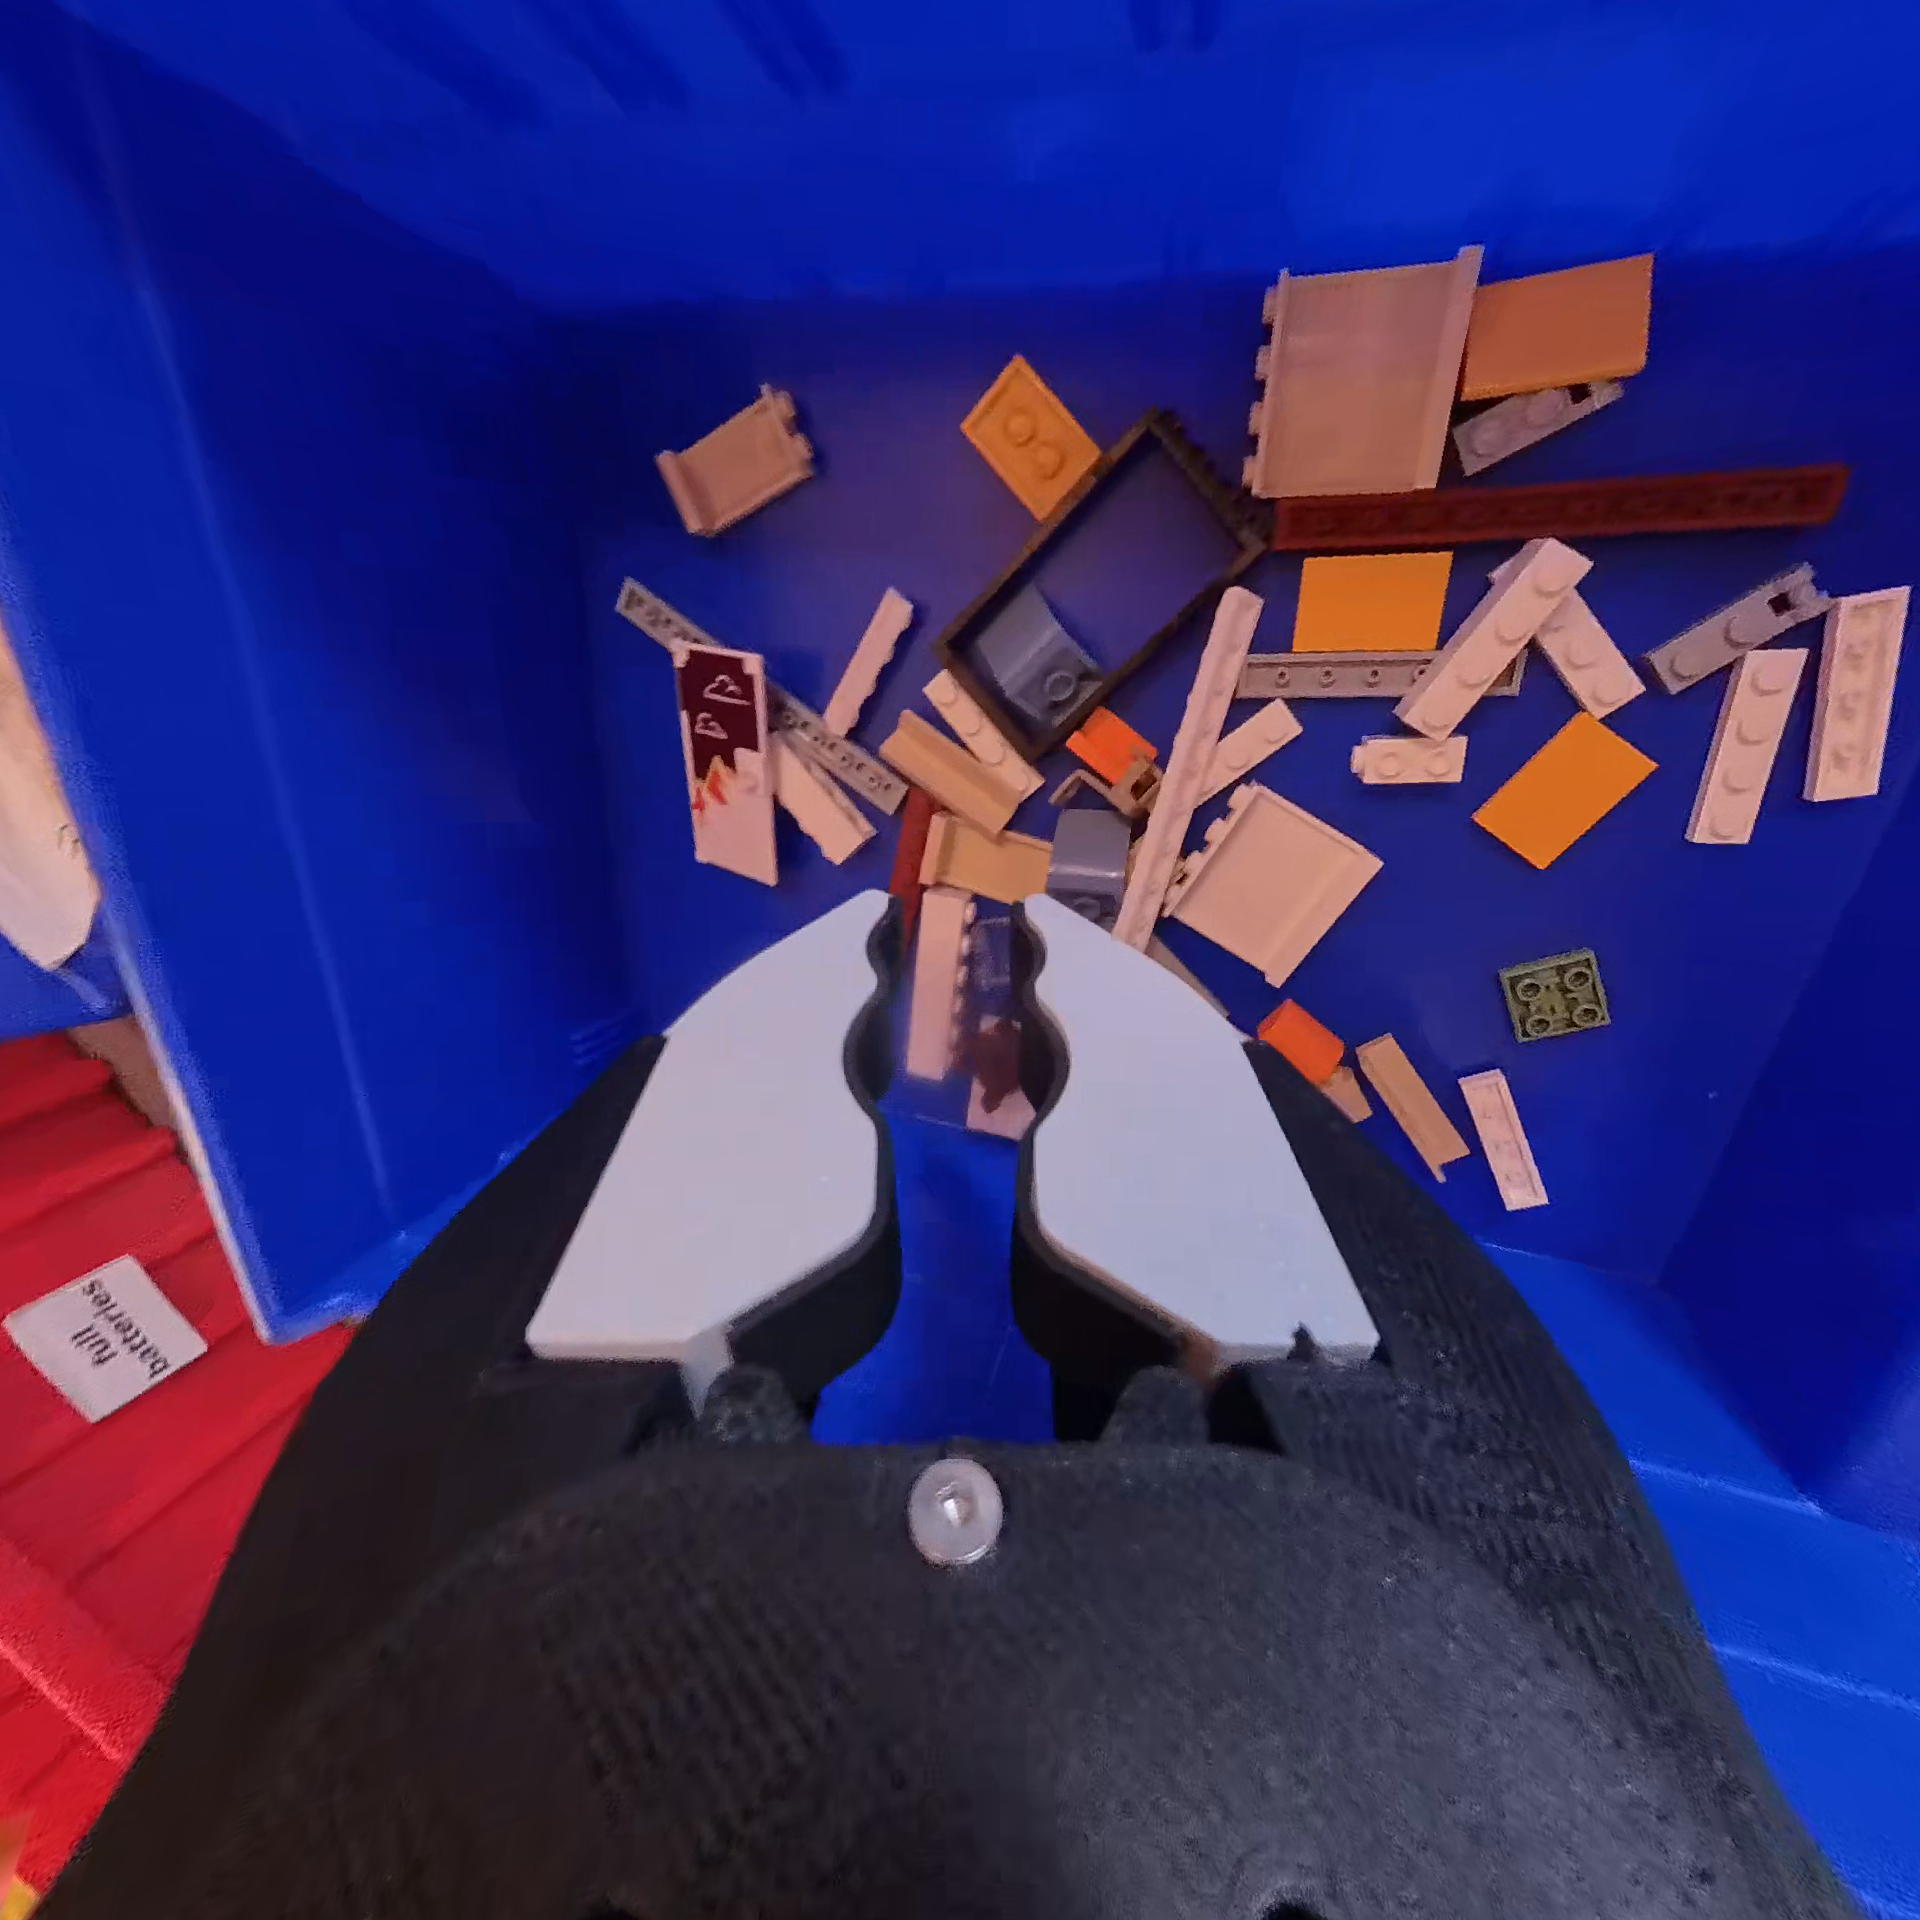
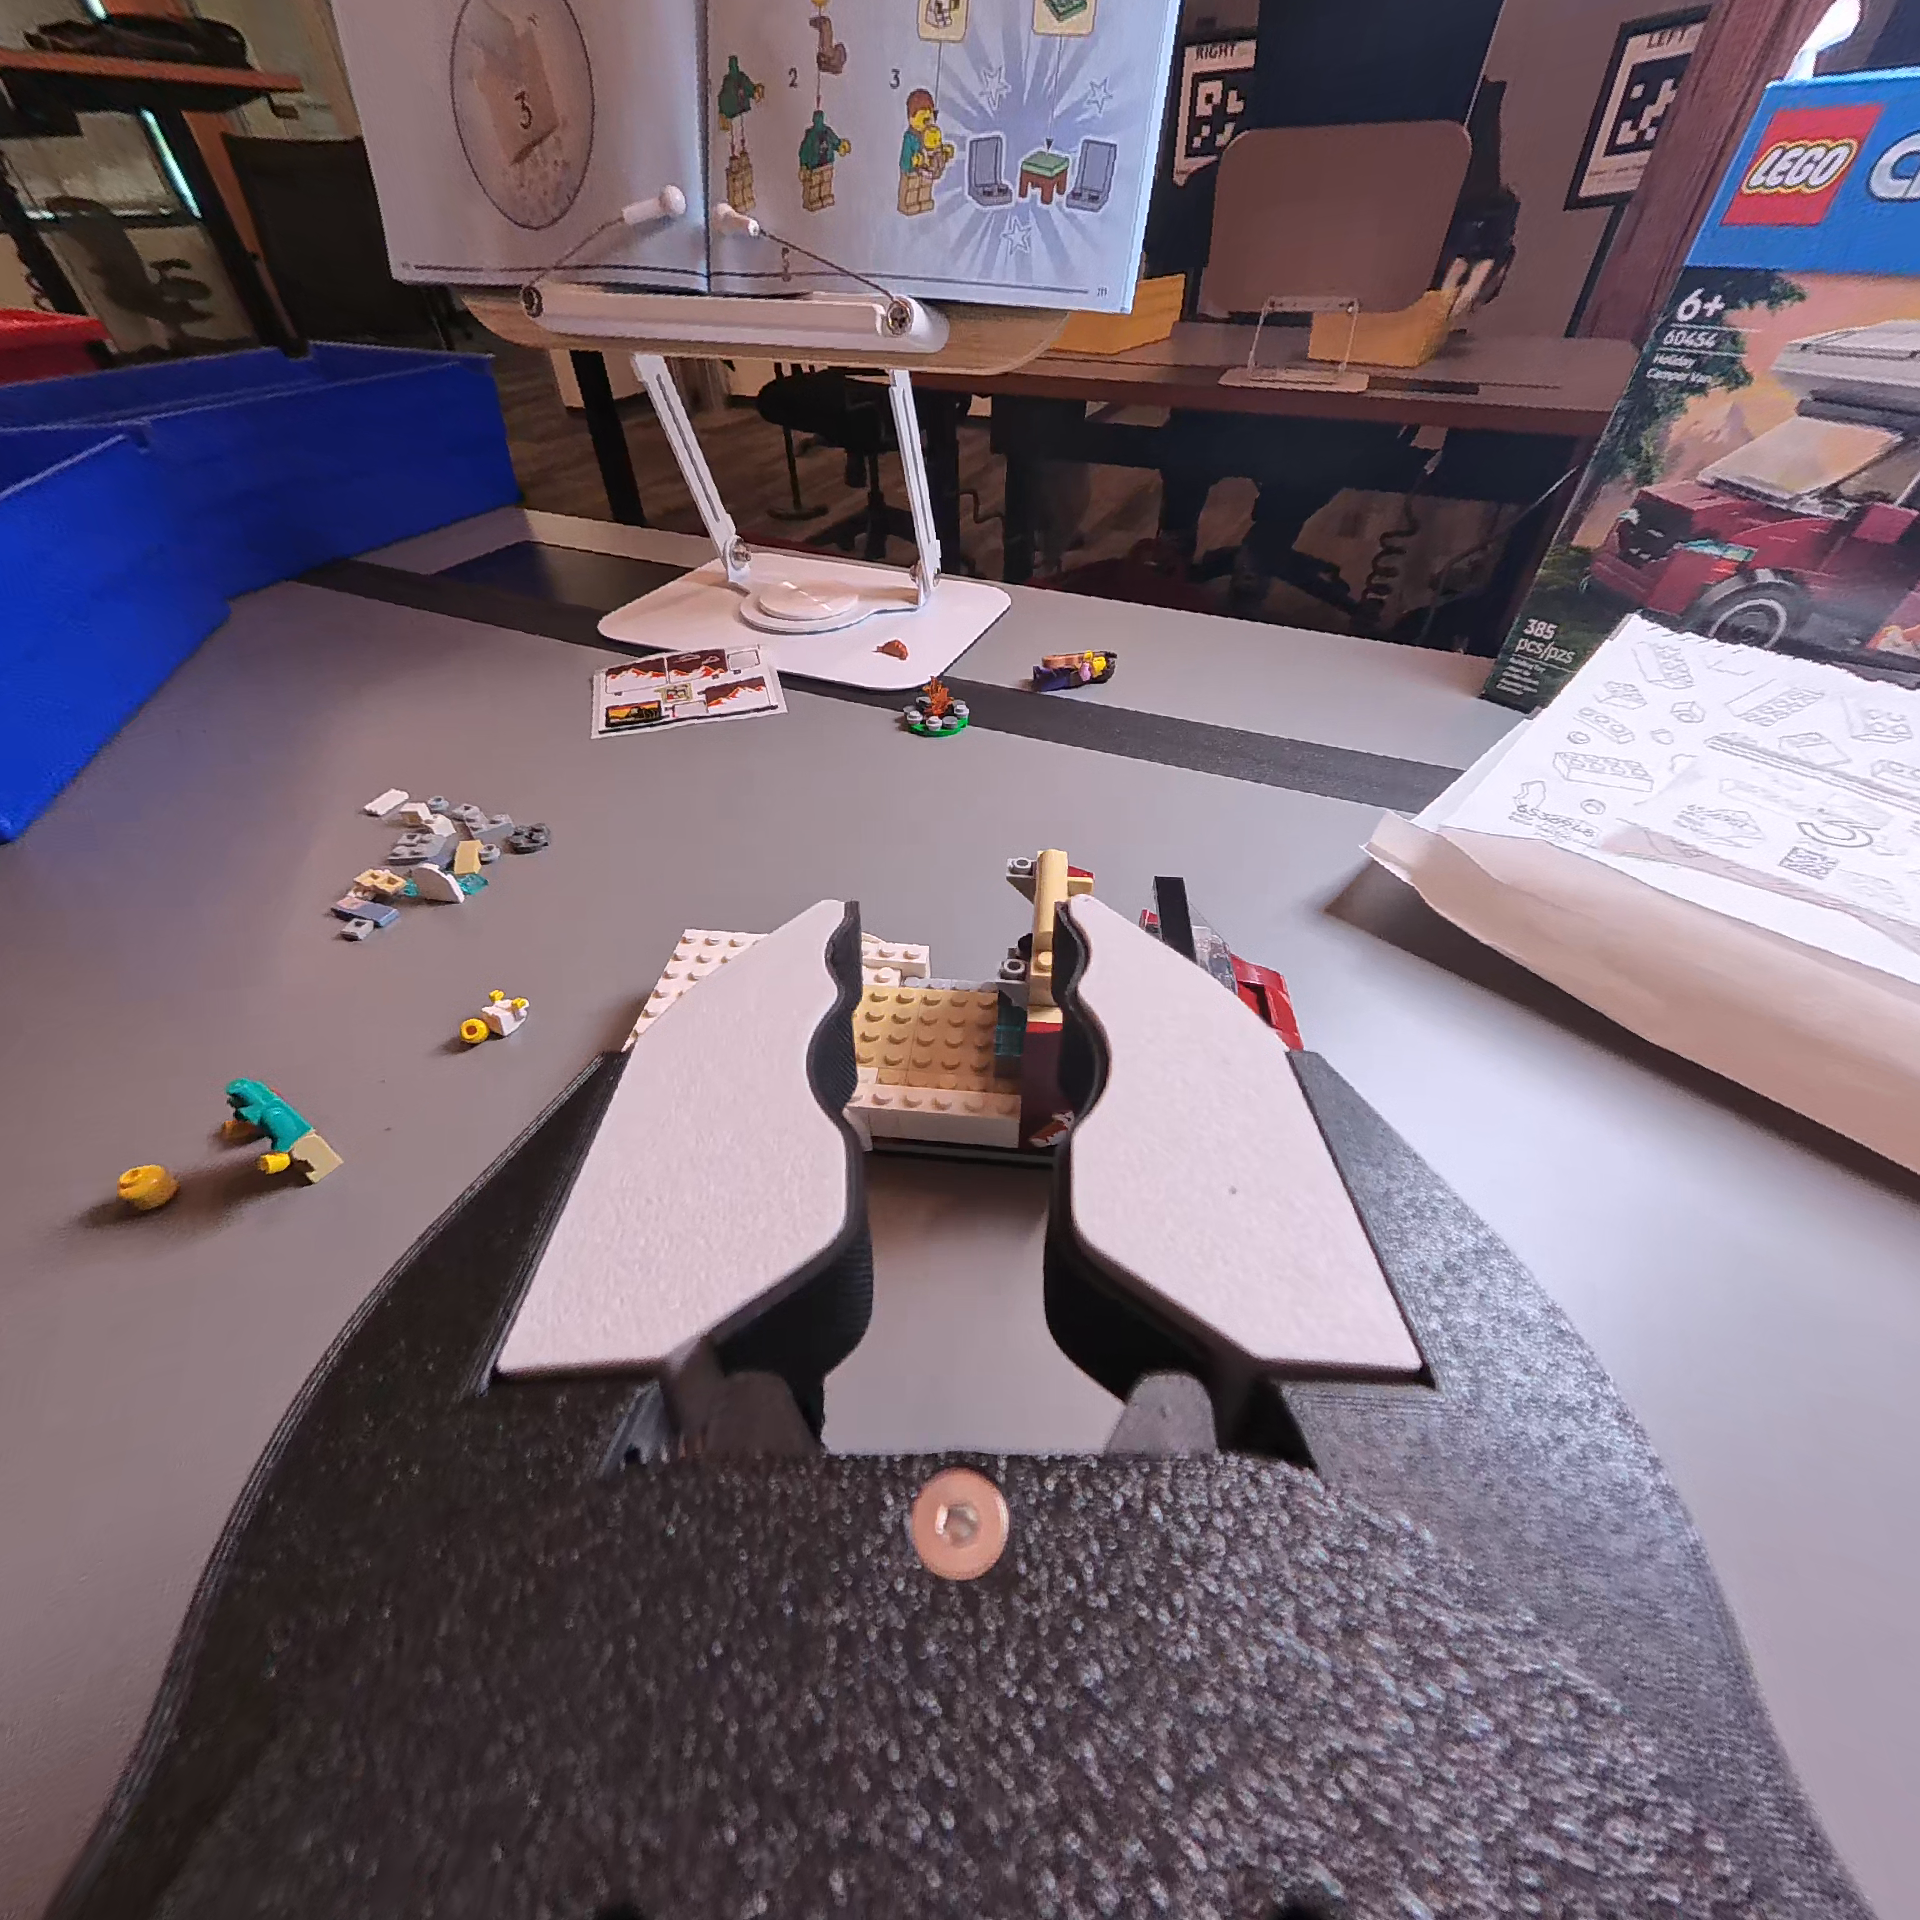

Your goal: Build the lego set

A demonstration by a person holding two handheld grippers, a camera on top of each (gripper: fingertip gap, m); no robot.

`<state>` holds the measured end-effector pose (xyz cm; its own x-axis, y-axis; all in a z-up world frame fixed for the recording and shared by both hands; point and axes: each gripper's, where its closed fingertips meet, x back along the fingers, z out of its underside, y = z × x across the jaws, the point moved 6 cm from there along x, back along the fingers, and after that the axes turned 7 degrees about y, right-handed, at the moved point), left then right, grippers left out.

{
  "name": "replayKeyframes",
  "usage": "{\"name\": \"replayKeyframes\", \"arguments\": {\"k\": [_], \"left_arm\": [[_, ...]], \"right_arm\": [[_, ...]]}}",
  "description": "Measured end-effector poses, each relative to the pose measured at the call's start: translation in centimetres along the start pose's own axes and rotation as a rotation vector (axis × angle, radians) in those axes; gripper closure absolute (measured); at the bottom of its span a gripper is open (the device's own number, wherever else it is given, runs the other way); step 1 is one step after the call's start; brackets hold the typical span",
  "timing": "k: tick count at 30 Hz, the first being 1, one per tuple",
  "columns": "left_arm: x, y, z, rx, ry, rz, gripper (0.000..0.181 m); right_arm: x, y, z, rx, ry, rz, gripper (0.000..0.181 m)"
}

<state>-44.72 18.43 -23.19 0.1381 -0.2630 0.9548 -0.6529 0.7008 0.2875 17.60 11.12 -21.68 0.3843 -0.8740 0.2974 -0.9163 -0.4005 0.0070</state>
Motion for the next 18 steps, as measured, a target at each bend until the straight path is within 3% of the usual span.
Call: {"name": "replayKeyframes", "arguments": {"k": [6,7,11,18], "left_arm": [[-2.5,-1.8,-0.7,-0.099,0.113,0.086,0.153],[-2.6,-2.0,-0.8,-0.108,0.113,0.091,0.158],[-2.2,-3.1,-0.9,-0.154,0.102,0.153,0.143],[-2.4,-2.4,-1.4,-0.139,0.044,0.129,0.163]], "right_arm": [[0.0,0.1,0.1,0.004,0.006,-0.005,0.146],[0.0,0.1,0.0,0.003,0.004,-0.005,0.146],[0.0,0.0,0.0,-0.004,0.003,-0.011,0.146],[0.0,0.2,0.0,0.002,0.005,-0.02,0.146]]}}
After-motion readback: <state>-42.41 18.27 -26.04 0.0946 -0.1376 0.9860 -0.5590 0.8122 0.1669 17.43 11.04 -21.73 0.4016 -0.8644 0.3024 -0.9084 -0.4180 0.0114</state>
